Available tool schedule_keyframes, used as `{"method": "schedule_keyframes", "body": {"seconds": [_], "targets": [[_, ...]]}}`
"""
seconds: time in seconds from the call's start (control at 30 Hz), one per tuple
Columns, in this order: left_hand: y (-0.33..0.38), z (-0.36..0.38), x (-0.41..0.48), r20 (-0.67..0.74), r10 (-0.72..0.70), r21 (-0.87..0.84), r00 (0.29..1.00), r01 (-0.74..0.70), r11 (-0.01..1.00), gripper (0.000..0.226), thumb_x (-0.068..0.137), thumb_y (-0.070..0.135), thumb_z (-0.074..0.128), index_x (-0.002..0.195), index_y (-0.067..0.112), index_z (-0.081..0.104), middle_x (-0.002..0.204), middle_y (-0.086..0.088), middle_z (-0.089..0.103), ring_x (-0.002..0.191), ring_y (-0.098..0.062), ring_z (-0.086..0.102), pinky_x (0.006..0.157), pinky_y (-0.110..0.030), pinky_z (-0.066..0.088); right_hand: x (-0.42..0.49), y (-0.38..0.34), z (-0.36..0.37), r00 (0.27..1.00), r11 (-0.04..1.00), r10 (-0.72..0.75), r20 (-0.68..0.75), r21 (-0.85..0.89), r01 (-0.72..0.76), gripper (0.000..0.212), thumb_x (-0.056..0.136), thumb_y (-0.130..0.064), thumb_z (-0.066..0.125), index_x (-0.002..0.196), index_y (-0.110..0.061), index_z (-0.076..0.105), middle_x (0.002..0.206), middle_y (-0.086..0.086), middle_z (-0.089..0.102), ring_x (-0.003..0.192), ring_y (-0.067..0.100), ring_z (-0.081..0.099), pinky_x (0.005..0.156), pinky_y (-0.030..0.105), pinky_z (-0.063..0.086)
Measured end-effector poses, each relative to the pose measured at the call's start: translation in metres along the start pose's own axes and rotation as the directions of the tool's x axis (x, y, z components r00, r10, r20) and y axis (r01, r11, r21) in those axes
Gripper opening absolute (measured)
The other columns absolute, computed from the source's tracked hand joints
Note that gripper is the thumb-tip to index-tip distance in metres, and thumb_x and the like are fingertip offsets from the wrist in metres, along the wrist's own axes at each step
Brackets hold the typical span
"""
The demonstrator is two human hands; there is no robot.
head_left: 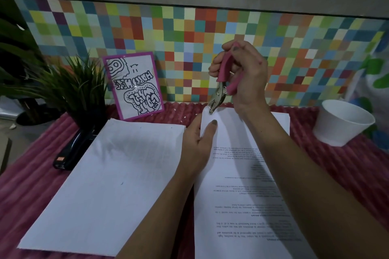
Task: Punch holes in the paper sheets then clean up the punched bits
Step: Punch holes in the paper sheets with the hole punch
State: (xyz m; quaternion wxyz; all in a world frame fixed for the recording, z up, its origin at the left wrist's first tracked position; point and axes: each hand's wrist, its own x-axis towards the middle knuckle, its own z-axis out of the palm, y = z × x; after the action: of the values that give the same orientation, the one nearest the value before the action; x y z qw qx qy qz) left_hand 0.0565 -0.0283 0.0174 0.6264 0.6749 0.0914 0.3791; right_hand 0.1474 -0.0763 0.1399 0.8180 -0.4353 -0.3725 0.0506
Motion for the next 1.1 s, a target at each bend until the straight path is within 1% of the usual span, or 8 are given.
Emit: {"method": "schedule_keyframes", "body": {"seconds": [0.23,0.33,0.43,0.53,0.7,0.77,0.9,1.1], "targets": [[-0.004,0.000,0.001,0.011,-0.030,0.013,1.000,0.029,0.999,0.026,0.100,0.016,0.050,0.120,0.030,0.060,0.109,0.012,0.071,0.104,-0.007,0.066,0.089,-0.027,0.056,0.008,0.000,-0.001,0.998,0.998,0.051,0.048,-0.047,-0.049,0.022,0.089,-0.014,0.048,0.094,0.003,0.061,0.071,0.018,0.062,0.056,0.028,0.059,0.059,0.038,0.055],[-0.003,0.000,0.002,0.005,-0.012,0.024,1.000,0.012,1.000,0.027,0.100,0.015,0.050,0.125,0.019,0.060,0.112,0.007,0.070,0.105,-0.007,0.066,0.089,-0.025,0.055,0.012,0.000,-0.002,0.991,0.993,0.098,0.096,-0.070,-0.092,0.023,0.088,-0.015,0.048,0.093,0.002,0.063,0.071,0.018,0.063,0.057,0.029,0.061,0.060,0.038,0.056],[-0.001,-0.001,0.002,0.020,-0.007,0.005,1.000,0.007,1.000,0.028,0.100,0.011,0.049,0.125,0.018,0.061,0.110,0.009,0.071,0.104,-0.006,0.066,0.086,-0.019,0.053,0.010,0.005,-0.002,0.987,0.991,0.111,0.115,-0.094,-0.100,0.022,0.090,-0.013,0.047,0.092,0.001,0.063,0.071,0.018,0.064,0.057,0.030,0.062,0.062,0.039,0.057],[-0.004,-0.002,0.002,0.013,-0.020,-0.009,1.000,0.020,1.000,0.029,0.100,0.013,0.049,0.126,0.016,0.061,0.112,0.004,0.071,0.106,-0.010,0.066,0.089,-0.024,0.054,0.009,0.007,-0.001,0.992,0.992,0.096,0.085,-0.090,-0.088,0.022,0.090,-0.014,0.047,0.091,0.001,0.063,0.071,0.019,0.062,0.055,0.029,0.060,0.059,0.038,0.056],[-0.003,-0.001,0.001,0.037,-0.038,-0.036,0.999,0.039,0.999,0.024,0.100,0.013,0.049,0.119,0.015,0.065,0.106,0.001,0.073,0.100,-0.014,0.069,0.084,-0.026,0.057,0.009,0.009,0.004,0.996,0.994,0.085,0.017,-0.069,-0.083,0.024,0.093,-0.017,0.049,0.084,0.001,0.061,0.063,0.016,0.058,0.046,0.024,0.053,0.047,0.029,0.049],[-0.003,-0.001,0.001,0.040,-0.039,-0.033,0.998,0.041,0.999,0.024,0.100,0.013,0.049,0.117,0.012,0.066,0.103,0.000,0.074,0.097,-0.015,0.070,0.080,-0.024,0.056,0.010,0.011,0.004,0.996,0.992,0.089,-0.024,-0.082,-0.091,0.030,0.099,-0.021,0.048,0.082,0.000,0.062,0.063,0.014,0.059,0.045,0.022,0.053,0.047,0.028,0.048],[-0.003,-0.001,0.002,0.051,-0.017,-0.028,0.999,0.018,0.999,0.022,0.100,0.010,0.048,0.109,0.019,0.067,0.097,0.008,0.074,0.095,-0.011,0.070,0.078,-0.020,0.054,0.013,0.013,0.006,0.993,0.990,0.101,-0.061,-0.088,-0.106,0.037,0.100,-0.028,0.049,0.076,-0.003,0.063,0.060,0.013,0.060,0.043,0.021,0.053,0.046,0.027,0.047],[-0.012,-0.002,0.003,0.061,-0.014,0.043,0.998,0.011,0.999,0.022,0.100,0.015,0.050,0.112,0.011,0.067,0.101,-0.002,0.074,0.095,-0.017,0.070,0.084,-0.034,0.058,0.016,0.015,0.007,0.978,0.980,0.194,-0.077,-0.017,-0.196,0.041,0.098,-0.034,0.051,0.072,-0.004,0.062,0.061,0.016,0.058,0.046,0.025,0.052,0.048,0.030,0.047]]}}
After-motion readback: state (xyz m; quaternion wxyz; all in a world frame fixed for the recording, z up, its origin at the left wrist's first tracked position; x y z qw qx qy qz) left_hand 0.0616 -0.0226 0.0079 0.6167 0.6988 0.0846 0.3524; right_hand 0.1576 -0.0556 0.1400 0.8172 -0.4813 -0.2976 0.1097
